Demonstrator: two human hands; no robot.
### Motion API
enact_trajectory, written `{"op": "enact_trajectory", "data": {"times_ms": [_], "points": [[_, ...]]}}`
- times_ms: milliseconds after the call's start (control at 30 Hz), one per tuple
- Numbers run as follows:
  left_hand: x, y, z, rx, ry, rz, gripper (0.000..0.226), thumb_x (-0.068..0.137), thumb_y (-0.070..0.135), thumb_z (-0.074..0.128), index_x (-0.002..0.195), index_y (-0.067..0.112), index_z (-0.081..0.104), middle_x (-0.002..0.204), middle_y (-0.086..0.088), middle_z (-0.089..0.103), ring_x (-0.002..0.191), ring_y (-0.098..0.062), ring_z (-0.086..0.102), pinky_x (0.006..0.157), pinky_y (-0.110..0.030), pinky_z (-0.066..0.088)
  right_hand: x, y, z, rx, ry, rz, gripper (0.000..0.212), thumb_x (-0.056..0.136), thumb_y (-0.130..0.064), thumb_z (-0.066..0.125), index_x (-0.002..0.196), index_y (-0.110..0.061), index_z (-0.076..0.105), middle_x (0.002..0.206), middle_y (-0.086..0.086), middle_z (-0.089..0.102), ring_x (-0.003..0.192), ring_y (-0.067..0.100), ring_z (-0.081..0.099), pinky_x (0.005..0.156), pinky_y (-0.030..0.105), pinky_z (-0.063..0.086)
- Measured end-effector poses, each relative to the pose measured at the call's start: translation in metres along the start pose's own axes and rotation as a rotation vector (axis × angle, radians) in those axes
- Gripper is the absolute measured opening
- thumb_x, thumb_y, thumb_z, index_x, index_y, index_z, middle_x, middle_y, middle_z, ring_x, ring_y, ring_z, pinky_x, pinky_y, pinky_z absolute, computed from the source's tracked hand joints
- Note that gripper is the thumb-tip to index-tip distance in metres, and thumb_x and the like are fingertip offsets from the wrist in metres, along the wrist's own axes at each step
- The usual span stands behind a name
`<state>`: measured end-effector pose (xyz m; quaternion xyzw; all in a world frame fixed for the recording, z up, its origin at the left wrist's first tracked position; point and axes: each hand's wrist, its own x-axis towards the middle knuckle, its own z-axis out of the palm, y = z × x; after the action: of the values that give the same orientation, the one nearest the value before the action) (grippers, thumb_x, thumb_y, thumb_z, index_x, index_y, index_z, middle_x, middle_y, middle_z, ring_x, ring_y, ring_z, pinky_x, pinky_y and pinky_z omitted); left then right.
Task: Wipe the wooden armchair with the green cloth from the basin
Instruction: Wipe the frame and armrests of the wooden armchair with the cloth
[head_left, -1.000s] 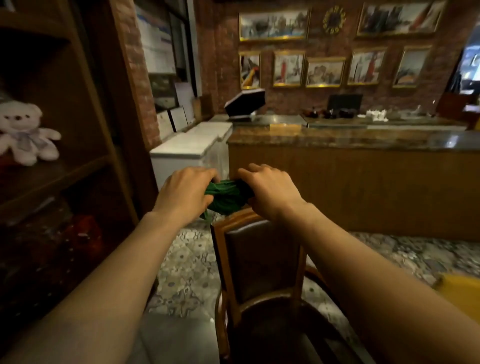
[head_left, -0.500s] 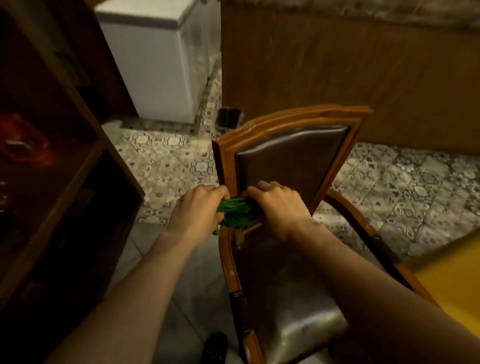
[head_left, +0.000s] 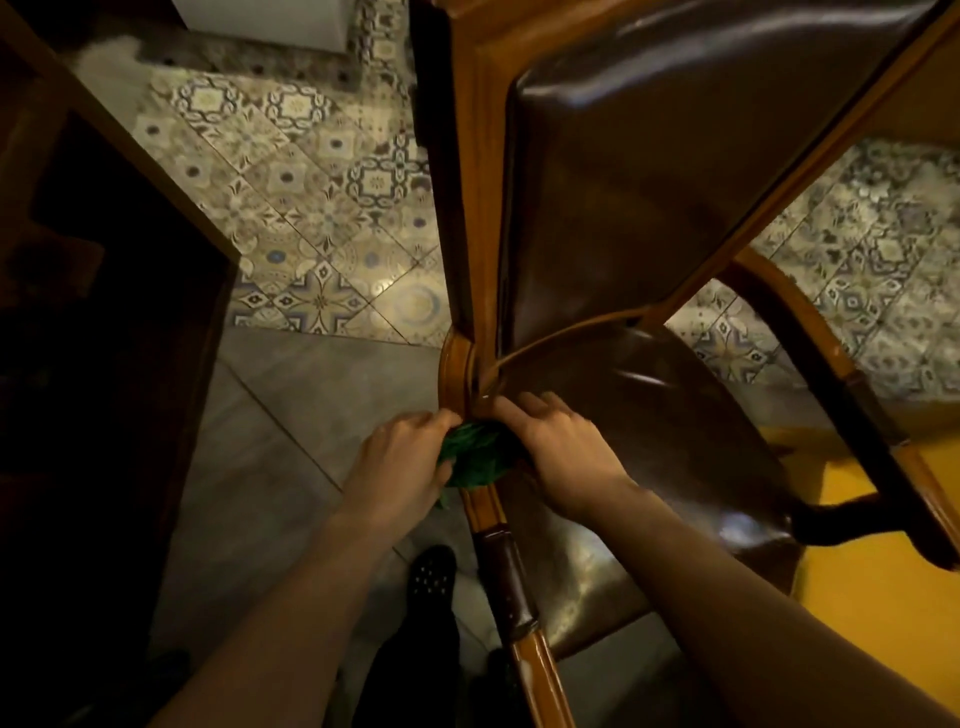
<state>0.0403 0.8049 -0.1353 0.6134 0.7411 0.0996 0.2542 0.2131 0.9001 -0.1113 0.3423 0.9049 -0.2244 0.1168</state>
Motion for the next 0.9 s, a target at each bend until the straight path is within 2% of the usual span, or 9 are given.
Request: {"op": "enact_trajectory", "data": {"times_ms": [100,200,233,300,400,500,567,667,900], "points": [[0.004,-0.011,0.012,-0.028,-0.029,0.016,0.038,0.087,0.026,0.066,0.125,0.029,0.058,0.11,0.009,0.06,0.1,-0.018,0.06,0.079,-0.036,0.053,0.005,0.001,0.011,-0.005,-0.005,-0.017,0.06,0.093,-0.013,0.058,0.145,-0.033,0.035,0.137,0.006,0.042,0.118,0.03,0.04,0.082,0.044,0.051],[0.008,-0.024,0.015,-0.045,-0.072,0.072,0.037,0.088,0.036,0.057,0.125,0.03,0.059,0.105,0.012,0.052,0.097,-0.013,0.055,0.075,-0.028,0.045,0.005,-0.001,0.02,-0.017,0.026,-0.02,0.061,0.092,-0.015,0.06,0.146,-0.033,0.039,0.143,0.006,0.039,0.12,0.029,0.038,0.083,0.043,0.053],[0.009,-0.028,0.013,-0.048,-0.085,0.095,0.039,0.088,0.039,0.05,0.125,0.029,0.059,0.108,0.012,0.052,0.102,-0.013,0.054,0.078,-0.027,0.042,0.004,-0.002,0.023,-0.029,0.045,-0.028,0.06,0.092,-0.015,0.06,0.147,-0.031,0.041,0.145,0.007,0.039,0.121,0.03,0.038,0.084,0.043,0.053],[0.014,-0.038,0.009,-0.075,-0.093,0.111,0.05,0.089,0.041,0.036,0.133,0.028,0.056,0.129,0.011,0.052,0.121,-0.013,0.047,0.094,-0.029,0.038,0.002,-0.005,0.029,-0.065,0.073,-0.048,0.061,0.092,-0.017,0.061,0.148,-0.027,0.041,0.148,0.008,0.038,0.126,0.033,0.037,0.088,0.045,0.05],[0.025,-0.04,0.004,-0.108,-0.056,0.133,0.058,0.095,0.039,0.023,0.149,0.027,0.041,0.158,0.009,0.034,0.146,-0.01,0.025,0.118,-0.035,0.021,-0.001,-0.012,0.037,-0.11,0.075,-0.061,0.067,0.091,-0.024,0.061,0.152,-0.024,0.034,0.153,0.007,0.036,0.133,0.035,0.033,0.093,0.046,0.045],[0.036,-0.03,0.01,-0.068,-0.105,0.241,0.059,0.102,0.04,0.015,0.155,0.02,0.029,0.165,0.005,0.021,0.152,-0.005,0.005,0.124,-0.032,0.002,-0.007,-0.021,0.046,-0.1,0.086,-0.069,0.065,0.088,-0.035,0.054,0.149,-0.018,0.038,0.15,0.009,0.04,0.137,0.036,0.032,0.094,0.05,0.04],[0.037,-0.026,0.019,-0.072,-0.145,0.264,0.057,0.104,0.04,0.013,0.155,0.02,0.027,0.165,0.007,0.016,0.151,-0.003,-0.002,0.124,-0.034,0.002,-0.012,-0.028,0.054,-0.078,0.097,-0.064,0.063,0.089,-0.043,0.046,0.144,-0.014,0.045,0.148,0.01,0.043,0.139,0.036,0.031,0.095,0.052,0.04],[0.034,-0.028,0.029,-0.087,-0.142,0.251,0.057,0.105,0.042,0.011,0.155,0.021,0.025,0.166,0.011,0.01,0.149,0.001,-0.01,0.124,-0.034,0.004,-0.019,-0.033,0.065,-0.065,0.087,-0.028,0.068,0.095,-0.055,0.043,0.149,-0.015,0.036,0.156,0.011,0.035,0.146,0.035,0.022,0.101,0.052,0.037],[0.03,-0.023,0.034,-0.025,-0.122,0.234,0.059,0.104,0.044,0.008,0.156,0.02,0.025,0.166,0.011,0.006,0.149,0.001,-0.014,0.122,-0.026,-0.002,-0.042,-0.042,0.078,-0.073,0.052,0.038,0.062,0.098,-0.036,0.051,0.154,-0.019,0.03,0.16,0.006,0.034,0.139,0.037,0.034,0.098,0.049,0.045]]}}
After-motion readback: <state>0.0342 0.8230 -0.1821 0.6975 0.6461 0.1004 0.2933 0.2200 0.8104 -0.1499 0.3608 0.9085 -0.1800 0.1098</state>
